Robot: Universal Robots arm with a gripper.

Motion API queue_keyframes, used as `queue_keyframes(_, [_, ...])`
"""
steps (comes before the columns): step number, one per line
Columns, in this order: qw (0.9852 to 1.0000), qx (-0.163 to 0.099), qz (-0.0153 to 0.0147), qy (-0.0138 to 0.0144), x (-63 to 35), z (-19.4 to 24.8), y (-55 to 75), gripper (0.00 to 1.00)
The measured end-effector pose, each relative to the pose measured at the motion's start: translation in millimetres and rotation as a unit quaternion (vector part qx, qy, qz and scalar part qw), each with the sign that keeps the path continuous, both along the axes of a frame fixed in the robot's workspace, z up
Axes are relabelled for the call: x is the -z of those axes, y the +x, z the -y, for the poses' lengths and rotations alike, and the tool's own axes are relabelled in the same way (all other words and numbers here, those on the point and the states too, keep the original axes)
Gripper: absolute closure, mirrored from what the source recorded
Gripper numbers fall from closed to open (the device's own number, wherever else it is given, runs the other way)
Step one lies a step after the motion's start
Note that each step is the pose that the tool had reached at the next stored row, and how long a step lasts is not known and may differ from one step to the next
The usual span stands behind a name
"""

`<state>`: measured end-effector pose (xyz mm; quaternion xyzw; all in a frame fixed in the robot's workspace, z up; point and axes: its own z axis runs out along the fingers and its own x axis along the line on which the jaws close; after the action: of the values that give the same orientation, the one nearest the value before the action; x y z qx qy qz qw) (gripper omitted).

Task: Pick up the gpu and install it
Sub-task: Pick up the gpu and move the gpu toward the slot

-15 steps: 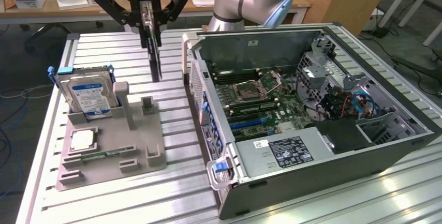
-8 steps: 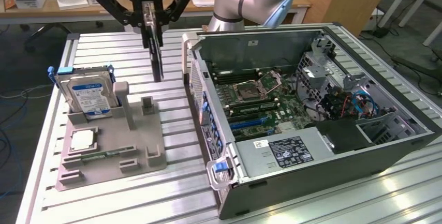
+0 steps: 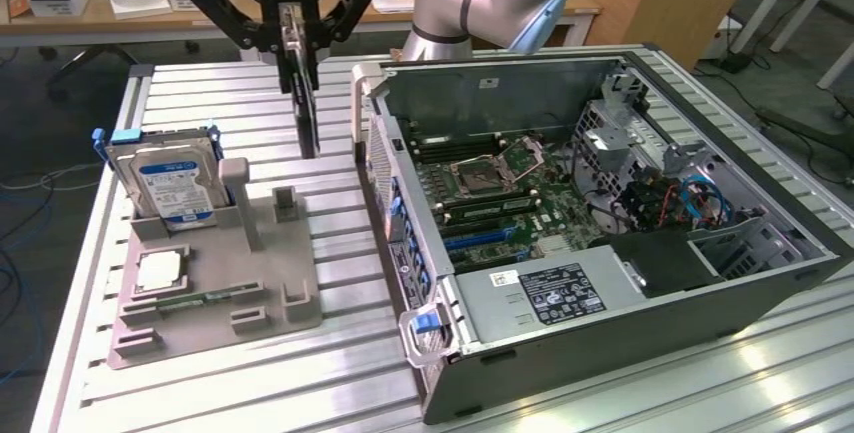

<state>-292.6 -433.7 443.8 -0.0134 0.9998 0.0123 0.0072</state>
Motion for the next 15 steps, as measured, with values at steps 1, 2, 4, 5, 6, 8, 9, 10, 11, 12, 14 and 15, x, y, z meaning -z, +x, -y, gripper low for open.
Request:
queue_keyframes(1, [1.0,0.0,0.0,0.0,0.1,0.0,0.4,0.74])
queue_keyframes(2, [1.0,0.0,0.0,0.0,0.1,0.0,0.8,0.74])
queue_keyframes(4, [1.0,0.0,0.0,0.0,0.2,0.0,1.6,0.74])
queue_keyframes(5, [1.0,0.0,0.0,0.0,0.2,0.0,1.9,0.74])
queue_keyframes(6, [1.0,0.0,0.0,0.0,0.2,0.0,2.3,0.74])
queue_keyframes(8, [1.0,0.0,0.0,0.0,0.3,0.0,3.1,0.74])
queue_keyframes(9, [1.0,0.0,0.0,0.0,0.3,0.0,3.4,0.74])
queue_keyframes(10, [1.0,0.0,0.0001,0.0,0.4,0.0,3.8,0.74])
queue_keyframes(11, [1.0,0.0,0.0,0.0,0.3,0.0,4.2,0.74])
queue_keyframes(12, [1.0,0.0,0.0,0.0,0.4,0.0,4.6,0.74])
queue_keyframes(14, [1.0,0.0,0.0,0.0,0.4,0.0,5.6,0.74])
queue_keyframes(15, [1.0,0.0,0.0,0.0,0.4,0.0,6.1,0.74])
